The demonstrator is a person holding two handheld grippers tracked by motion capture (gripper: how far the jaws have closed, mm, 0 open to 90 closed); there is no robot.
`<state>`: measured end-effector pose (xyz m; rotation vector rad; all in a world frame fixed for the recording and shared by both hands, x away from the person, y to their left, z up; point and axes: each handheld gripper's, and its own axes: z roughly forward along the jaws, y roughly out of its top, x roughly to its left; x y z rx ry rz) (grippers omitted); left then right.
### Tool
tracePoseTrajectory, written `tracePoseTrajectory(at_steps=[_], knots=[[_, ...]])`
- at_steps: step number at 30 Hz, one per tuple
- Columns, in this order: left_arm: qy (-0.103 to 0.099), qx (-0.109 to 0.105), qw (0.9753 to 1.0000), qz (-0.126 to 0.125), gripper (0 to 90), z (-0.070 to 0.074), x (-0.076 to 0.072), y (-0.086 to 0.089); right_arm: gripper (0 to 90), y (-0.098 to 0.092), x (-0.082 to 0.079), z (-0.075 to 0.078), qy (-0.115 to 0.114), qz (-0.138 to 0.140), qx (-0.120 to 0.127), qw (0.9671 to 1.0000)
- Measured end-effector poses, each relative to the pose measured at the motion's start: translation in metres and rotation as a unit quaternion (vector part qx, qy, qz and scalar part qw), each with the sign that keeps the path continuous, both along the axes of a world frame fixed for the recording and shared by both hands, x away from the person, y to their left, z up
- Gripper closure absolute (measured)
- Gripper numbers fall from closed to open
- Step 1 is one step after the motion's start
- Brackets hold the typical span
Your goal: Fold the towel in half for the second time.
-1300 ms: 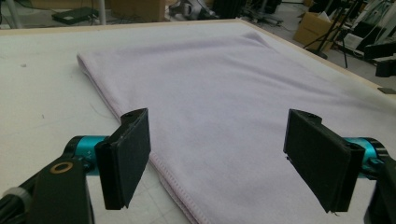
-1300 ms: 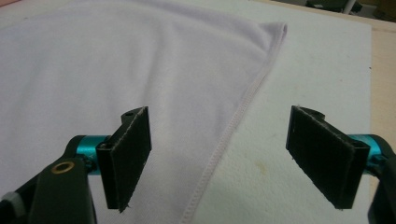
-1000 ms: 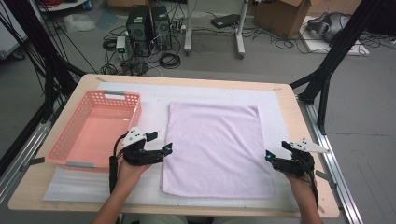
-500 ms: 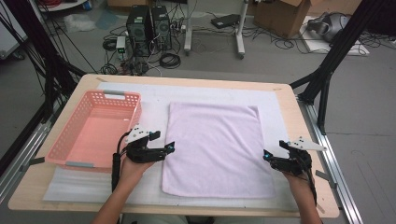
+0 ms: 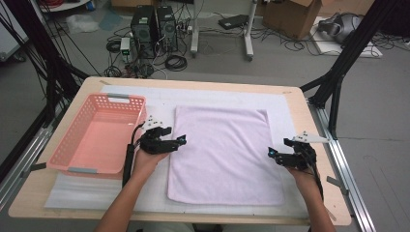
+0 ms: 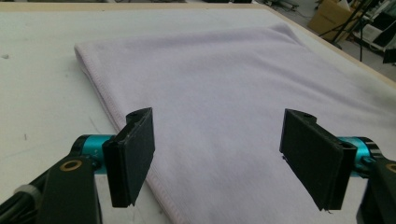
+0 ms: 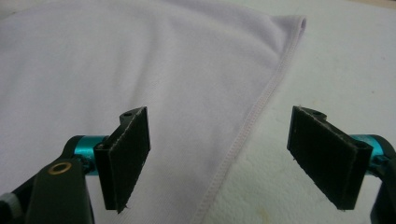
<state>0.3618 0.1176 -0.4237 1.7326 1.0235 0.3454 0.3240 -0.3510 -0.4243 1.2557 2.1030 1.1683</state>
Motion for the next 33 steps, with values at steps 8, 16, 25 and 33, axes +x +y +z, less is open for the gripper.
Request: tracePoseTrajectory(at_steps=[8, 16, 25, 33], knots=[[0.023, 0.019, 0.9990, 0.032, 40.0, -0.003, 0.042, 0.000, 20.0, 0.000, 0.035, -0.001, 0.033, -0.011, 0.016, 0.9993], [0.050, 0.031, 0.9962, 0.065, 40.0, -0.012, 0.075, -0.006, 26.3, 0.002, 0.072, -0.002, 0.062, -0.023, 0.014, 0.9977], [0.066, 0.077, 0.9911, 0.086, 39.7, -0.022, 0.093, -0.007, 34.7, 0.008, 0.104, -0.012, 0.083, -0.064, -0.020, 0.9943], [0.052, 0.124, 0.9882, 0.074, 55.5, -0.026, 0.091, -0.016, 62.6, 0.016, 0.114, -0.017, 0.092, -0.075, -0.037, 0.9923]])
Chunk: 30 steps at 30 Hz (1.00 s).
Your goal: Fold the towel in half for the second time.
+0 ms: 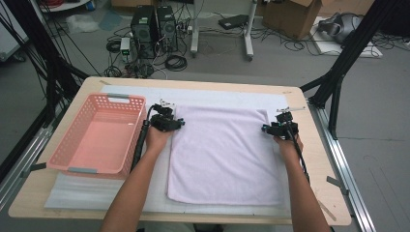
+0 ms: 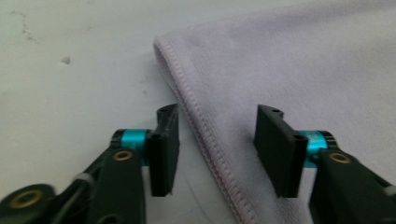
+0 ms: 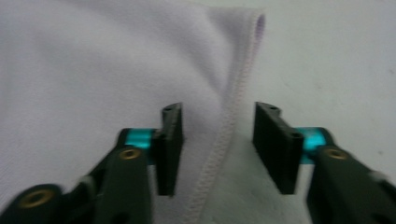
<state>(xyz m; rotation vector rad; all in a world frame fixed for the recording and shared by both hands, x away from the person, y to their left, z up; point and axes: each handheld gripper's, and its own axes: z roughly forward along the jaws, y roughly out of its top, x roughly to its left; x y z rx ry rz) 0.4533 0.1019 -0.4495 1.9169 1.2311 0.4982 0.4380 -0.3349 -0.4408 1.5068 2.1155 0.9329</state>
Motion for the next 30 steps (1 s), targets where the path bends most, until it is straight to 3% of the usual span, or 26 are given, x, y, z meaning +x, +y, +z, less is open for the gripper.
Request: tracePoseTrajectory(at_steps=[2, 4, 7, 9, 12, 15, 19, 24, 26, 30], knots=[[0.011, -0.022, 0.9995, -0.019, 76.4, 0.000, -0.001, -0.001, 70.8, 0.002, 0.000, 0.000, 0.000, 0.006, 0.003, 1.0000], [0.013, -0.023, 0.9996, -0.013, 83.2, 0.000, -0.002, -0.004, 80.3, 0.001, 0.000, -0.001, 0.004, 0.004, 0.022, 0.9998], [0.031, -0.052, 0.9981, -0.001, 84.6, 0.000, 0.000, 0.000, 84.3, -0.003, 0.001, -0.002, 0.010, -0.001, 0.046, 0.9989], [0.035, -0.062, 0.9974, 0.010, 85.2, 0.001, 0.000, 0.003, 85.3, -0.002, 0.000, -0.001, -0.001, -0.006, 0.028, 0.9996], [0.028, -0.087, 0.9955, 0.022, 85.5, 0.007, -0.001, 0.007, 85.6, -0.002, -0.001, 0.003, -0.021, -0.015, 0.027, 0.9993], [0.021, -0.105, 0.9940, 0.022, 85.4, 0.014, -0.003, 0.010, 85.6, -0.004, -0.003, 0.007, -0.027, -0.017, 0.036, 0.9988], [0.010, -0.117, 0.9930, 0.017, 85.3, 0.020, -0.010, 0.014, 85.6, -0.007, -0.012, 0.015, -0.046, -0.011, 0.050, 0.9977], [-0.002, -0.126, 0.9920, 0.001, 85.2, 0.027, -0.024, 0.018, 85.5, -0.011, -0.028, 0.027, -0.054, 0.010, 0.055, 0.9970], [-0.001, -0.118, 0.9930, -0.009, 85.2, 0.033, -0.029, 0.019, 85.4, -0.011, -0.034, 0.032, -0.055, 0.018, 0.057, 0.9967], [-0.021, -0.119, 0.9925, -0.017, 85.2, 0.042, -0.044, 0.021, 85.4, -0.010, -0.046, 0.045, -0.068, 0.033, 0.054, 0.9956]])
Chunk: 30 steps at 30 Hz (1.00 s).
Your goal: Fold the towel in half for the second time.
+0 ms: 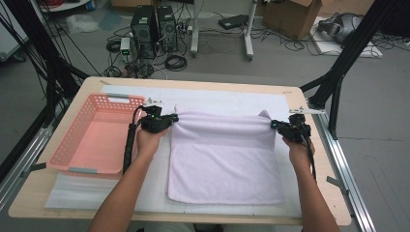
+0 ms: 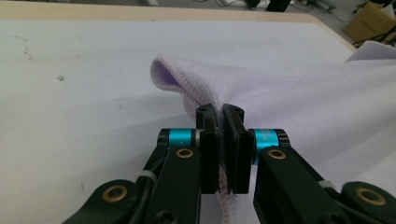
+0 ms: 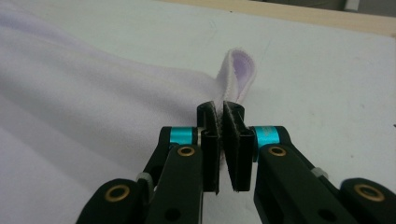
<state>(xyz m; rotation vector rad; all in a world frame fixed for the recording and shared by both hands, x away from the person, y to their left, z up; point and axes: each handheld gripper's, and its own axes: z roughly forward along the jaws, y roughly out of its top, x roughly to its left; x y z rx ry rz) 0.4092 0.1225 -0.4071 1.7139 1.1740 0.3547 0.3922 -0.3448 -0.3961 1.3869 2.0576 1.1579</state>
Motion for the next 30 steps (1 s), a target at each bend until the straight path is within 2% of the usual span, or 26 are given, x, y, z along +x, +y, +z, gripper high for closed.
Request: tracePoseTrajectory(at_steps=[6, 9, 11, 14, 19, 23, 25, 30], knots=[[-0.015, 0.003, 0.9997, -0.017, 85.1, 0.004, -0.027, 0.002, 85.3, -0.003, -0.022, 0.008, -0.017, 0.014, 0.010, 0.9997], [-0.019, 0.013, 0.9993, -0.030, 85.0, 0.006, -0.038, 0.002, 85.2, -0.006, -0.033, 0.004, -0.013, 0.017, 0.014, 0.9997], [-0.023, 0.005, 0.9991, -0.035, 85.0, 0.005, -0.047, 0.003, 85.2, -0.008, -0.041, 0.000, -0.012, 0.020, 0.017, 0.9996], [-0.019, 0.000, 0.9987, -0.047, 84.8, 0.000, -0.058, 0.005, 85.2, -0.010, -0.053, -0.005, -0.010, 0.024, 0.020, 0.9995], [-0.008, 0.011, 0.9980, -0.061, 84.7, -0.012, -0.076, 0.008, 85.2, -0.012, -0.071, -0.018, 0.007, 0.038, 0.020, 0.9991], [-0.001, 0.034, 0.9972, -0.067, 83.3, -0.019, -0.084, 0.006, 85.1, -0.012, -0.080, -0.030, 0.027, 0.048, 0.012, 0.9984], [-0.002, 0.049, 0.9976, -0.050, 74.7, -0.020, -0.082, 0.006, 82.8, -0.012, -0.079, -0.033, 0.034, 0.047, 0.010, 0.9983], [-0.006, 0.030, 0.9994, -0.018, 53.1, -0.014, -0.071, 0.009, 66.4, -0.012, -0.074, -0.023, 0.022, 0.027, 0.021, 0.9992]])
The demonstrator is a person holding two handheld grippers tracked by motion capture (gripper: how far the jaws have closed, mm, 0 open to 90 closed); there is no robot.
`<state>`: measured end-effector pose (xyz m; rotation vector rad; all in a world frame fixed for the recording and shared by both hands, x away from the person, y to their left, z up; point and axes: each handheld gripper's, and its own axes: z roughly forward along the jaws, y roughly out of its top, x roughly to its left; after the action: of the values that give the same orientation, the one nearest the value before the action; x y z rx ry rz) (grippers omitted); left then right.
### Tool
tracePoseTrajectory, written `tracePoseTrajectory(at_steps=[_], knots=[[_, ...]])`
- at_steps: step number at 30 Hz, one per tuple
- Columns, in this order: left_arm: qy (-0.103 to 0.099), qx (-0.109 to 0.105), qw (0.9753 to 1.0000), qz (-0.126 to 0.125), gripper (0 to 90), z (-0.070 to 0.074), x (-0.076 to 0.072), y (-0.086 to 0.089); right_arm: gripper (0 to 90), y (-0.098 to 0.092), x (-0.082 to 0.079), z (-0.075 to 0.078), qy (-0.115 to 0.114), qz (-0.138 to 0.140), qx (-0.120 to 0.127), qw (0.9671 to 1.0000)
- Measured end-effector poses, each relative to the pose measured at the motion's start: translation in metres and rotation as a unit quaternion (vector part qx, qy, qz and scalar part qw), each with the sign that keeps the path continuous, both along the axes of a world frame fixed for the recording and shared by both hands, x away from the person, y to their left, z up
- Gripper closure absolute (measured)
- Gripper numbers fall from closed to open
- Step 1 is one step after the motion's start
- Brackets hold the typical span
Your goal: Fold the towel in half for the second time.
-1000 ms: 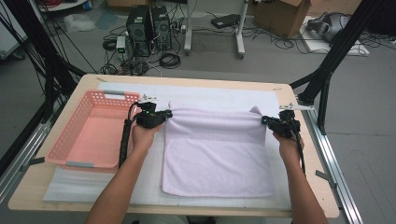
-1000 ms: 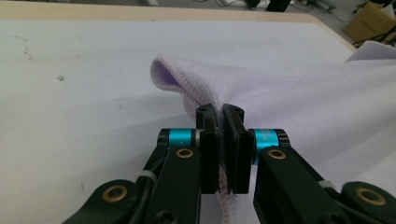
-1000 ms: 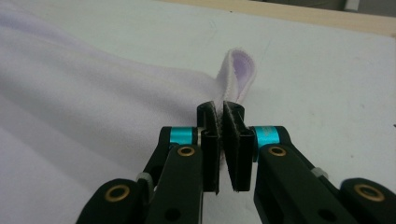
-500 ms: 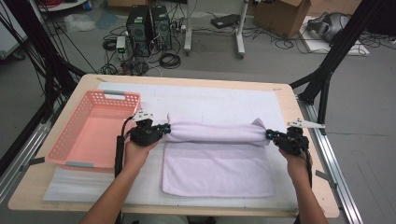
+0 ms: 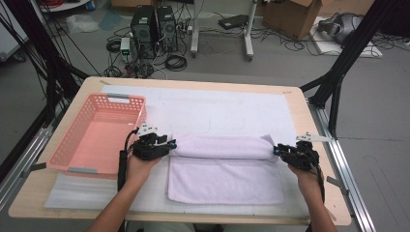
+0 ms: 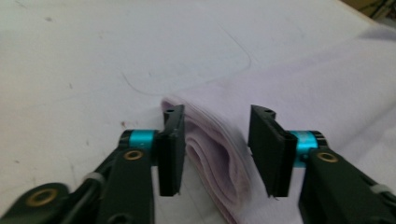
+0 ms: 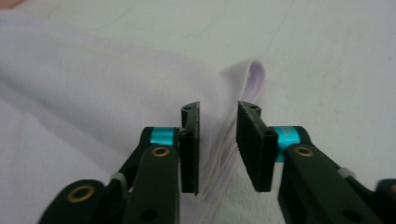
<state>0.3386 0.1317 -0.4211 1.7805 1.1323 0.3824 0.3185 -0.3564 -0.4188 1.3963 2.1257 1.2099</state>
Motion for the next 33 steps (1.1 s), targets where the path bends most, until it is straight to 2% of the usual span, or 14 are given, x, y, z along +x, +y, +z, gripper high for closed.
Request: tracePoseTrajectory(at_steps=[2, 4, 8, 10, 13, 15, 16, 17, 19, 21, 25, 27, 30, 33], knots=[[-0.001, -0.005, 1.0000, 0.001, 49.1, 0.003, 0.007, 0.000, 61.9, -0.001, 0.004, 0.006, -0.006, -0.011, 0.008, 0.9999], [0.005, -0.007, 1.0000, -0.003, 45.8, 0.003, 0.014, -0.001, 59.8, -0.001, 0.009, 0.010, -0.009, -0.021, 0.005, 0.9997], [0.028, 0.004, 0.9996, -0.002, 44.3, -0.003, 0.030, -0.005, 53.5, 0.005, 0.027, 0.009, 0.018, -0.027, -0.007, 0.9994], [0.035, 0.000, 0.9994, -0.003, 44.2, -0.006, 0.035, -0.009, 51.9, 0.010, 0.036, 0.006, 0.031, -0.027, -0.017, 0.9990], [0.056, 0.010, 0.9984, -0.004, 46.3, -0.015, 0.041, -0.014, 49.9, 0.017, 0.050, 0.004, 0.040, -0.030, -0.032, 0.9982], [0.072, 0.019, 0.9972, -0.005, 54.2, -0.020, 0.043, -0.017, 50.0, 0.021, 0.059, 0.001, 0.052, -0.032, -0.040, 0.9973], [0.075, 0.016, 0.9970, -0.008, 58.4, -0.021, 0.043, -0.018, 50.3, 0.023, 0.062, -0.001, 0.057, -0.031, -0.044, 0.9969], [0.070, 0.022, 0.9972, -0.014, 64.4, -0.022, 0.043, -0.019, 53.0, 0.025, 0.065, -0.002, 0.063, -0.032, -0.050, 0.9963], [0.061, 0.031, 0.9975, -0.020, 77.2, -0.020, 0.041, -0.021, 71.1, 0.027, 0.068, -0.005, 0.069, -0.024, -0.056, 0.9957], [0.051, 0.035, 0.9979, -0.021, 81.8, -0.018, 0.038, -0.023, 83.4, 0.028, 0.068, -0.006, 0.070, -0.020, -0.069, 0.9950], [0.033, 0.025, 0.9988, -0.024, 82.4, -0.012, 0.033, -0.020, 85.5, 0.026, 0.063, 0.001, 0.053, -0.017, -0.072, 0.9958], [0.022, 0.027, 0.9990, -0.028, 82.3, -0.008, 0.029, -0.018, 85.4, 0.026, 0.059, 0.005, 0.046, -0.010, -0.077, 0.9959], [-0.001, 0.039, 0.9986, -0.036, 82.2, -0.004, 0.018, -0.017, 85.3, 0.027, 0.050, 0.009, 0.034, -0.006, -0.083, 0.9960], [-0.015, 0.032, 0.9986, -0.039, 82.0, -0.001, 0.006, -0.014, 85.3, 0.027, 0.039, 0.014, 0.013, -0.001, -0.083, 0.9964]])
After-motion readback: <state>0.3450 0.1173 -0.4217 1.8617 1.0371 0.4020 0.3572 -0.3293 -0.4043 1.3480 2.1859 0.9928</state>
